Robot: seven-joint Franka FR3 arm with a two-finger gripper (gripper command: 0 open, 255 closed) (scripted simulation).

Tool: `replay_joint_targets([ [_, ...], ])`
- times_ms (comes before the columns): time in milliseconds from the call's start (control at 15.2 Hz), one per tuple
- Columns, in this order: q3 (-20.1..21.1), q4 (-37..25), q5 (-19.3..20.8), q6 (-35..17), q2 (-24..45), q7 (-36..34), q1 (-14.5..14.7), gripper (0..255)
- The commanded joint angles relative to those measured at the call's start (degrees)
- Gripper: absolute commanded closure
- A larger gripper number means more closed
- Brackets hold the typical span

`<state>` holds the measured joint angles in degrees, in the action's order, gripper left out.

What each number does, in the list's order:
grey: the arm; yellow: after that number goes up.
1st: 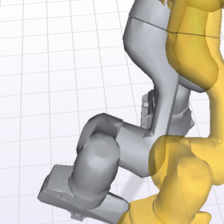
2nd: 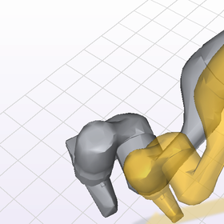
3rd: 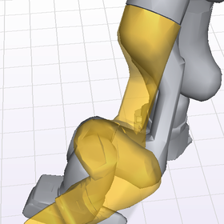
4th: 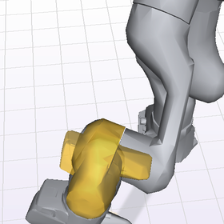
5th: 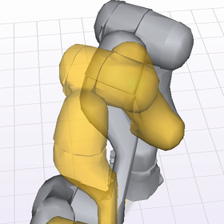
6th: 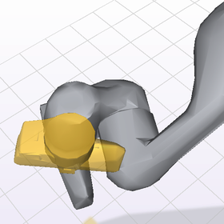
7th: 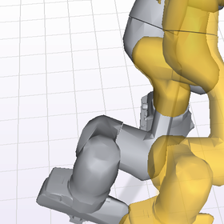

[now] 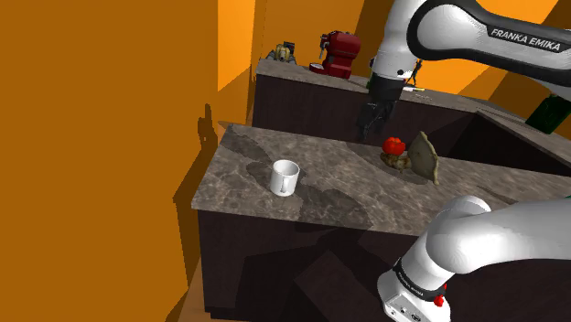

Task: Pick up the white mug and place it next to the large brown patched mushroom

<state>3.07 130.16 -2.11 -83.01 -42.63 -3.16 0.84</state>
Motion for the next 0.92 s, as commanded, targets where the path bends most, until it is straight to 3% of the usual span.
replay_joint_targets([
  [0, 0.00, 0.00, 0.00, 0.00, 0.00, 0.00, 0.00, 0],
  [858, 1.59, 1.61, -0.56, -22.33, 21.48, -2.89, -0.99, 0],
])
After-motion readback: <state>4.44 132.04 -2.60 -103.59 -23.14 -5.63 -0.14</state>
